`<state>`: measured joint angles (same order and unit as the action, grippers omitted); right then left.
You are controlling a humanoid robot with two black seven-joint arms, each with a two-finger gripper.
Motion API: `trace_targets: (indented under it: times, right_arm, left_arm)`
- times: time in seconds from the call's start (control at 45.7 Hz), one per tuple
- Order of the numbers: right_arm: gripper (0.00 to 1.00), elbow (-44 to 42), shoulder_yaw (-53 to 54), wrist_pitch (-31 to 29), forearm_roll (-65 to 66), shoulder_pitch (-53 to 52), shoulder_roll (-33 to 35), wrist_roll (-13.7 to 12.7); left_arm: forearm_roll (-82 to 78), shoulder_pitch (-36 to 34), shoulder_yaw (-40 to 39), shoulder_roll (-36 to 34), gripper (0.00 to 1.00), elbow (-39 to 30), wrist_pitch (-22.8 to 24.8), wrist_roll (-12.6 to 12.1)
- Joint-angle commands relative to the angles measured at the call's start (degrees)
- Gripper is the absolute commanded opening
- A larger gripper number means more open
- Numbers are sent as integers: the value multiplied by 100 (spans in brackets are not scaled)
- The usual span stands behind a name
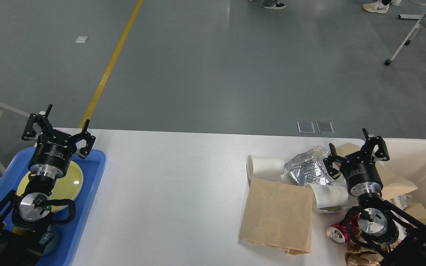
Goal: Tidy desktop
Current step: 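Release the yellow plate and park the left gripper over the tray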
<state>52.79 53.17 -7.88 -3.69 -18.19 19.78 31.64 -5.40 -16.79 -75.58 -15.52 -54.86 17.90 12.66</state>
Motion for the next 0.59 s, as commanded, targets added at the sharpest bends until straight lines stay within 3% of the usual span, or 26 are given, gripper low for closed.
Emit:
trace_targets:
  times: [0.0, 0.569]
  right_arm:
    - [100, 3, 0, 6, 0, 0, 0, 0]
    - [100, 3, 0, -3, 0, 0, 0, 0]
  left_arm:
    - [-5, 18, 34, 40, 96, 90, 74, -9]
    - [66, 45, -62, 462, 96, 116, 83, 0]
